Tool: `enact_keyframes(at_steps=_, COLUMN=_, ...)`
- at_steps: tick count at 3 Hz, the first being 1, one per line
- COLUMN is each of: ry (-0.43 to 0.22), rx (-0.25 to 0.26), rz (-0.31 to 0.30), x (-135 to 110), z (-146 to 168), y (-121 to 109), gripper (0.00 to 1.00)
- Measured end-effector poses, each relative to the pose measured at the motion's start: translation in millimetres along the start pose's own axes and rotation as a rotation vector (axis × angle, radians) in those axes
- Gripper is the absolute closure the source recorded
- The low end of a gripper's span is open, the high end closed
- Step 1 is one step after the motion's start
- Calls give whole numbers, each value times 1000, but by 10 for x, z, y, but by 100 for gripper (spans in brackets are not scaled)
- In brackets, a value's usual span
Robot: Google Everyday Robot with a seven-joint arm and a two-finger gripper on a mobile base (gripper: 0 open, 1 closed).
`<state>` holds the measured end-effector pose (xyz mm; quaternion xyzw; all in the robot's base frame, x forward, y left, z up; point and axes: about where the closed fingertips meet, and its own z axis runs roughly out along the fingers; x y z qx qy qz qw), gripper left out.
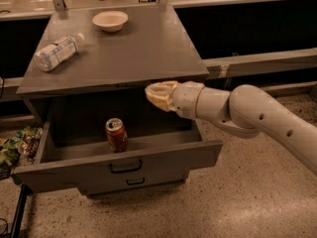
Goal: Place coke can into top drawer
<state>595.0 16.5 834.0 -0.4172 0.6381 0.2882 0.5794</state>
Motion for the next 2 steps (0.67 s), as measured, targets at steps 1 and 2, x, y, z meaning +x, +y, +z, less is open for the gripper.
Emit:
enact_keyframes(at_steps=1, ry=-99, rx=71, rz=-58, x=-433, z=-96, y=-77, gripper=100)
enact_keyframes(at_steps=2, ry=-111, rx=62, rz=-68, x=-519, z=-60, y=-20, gripper=83)
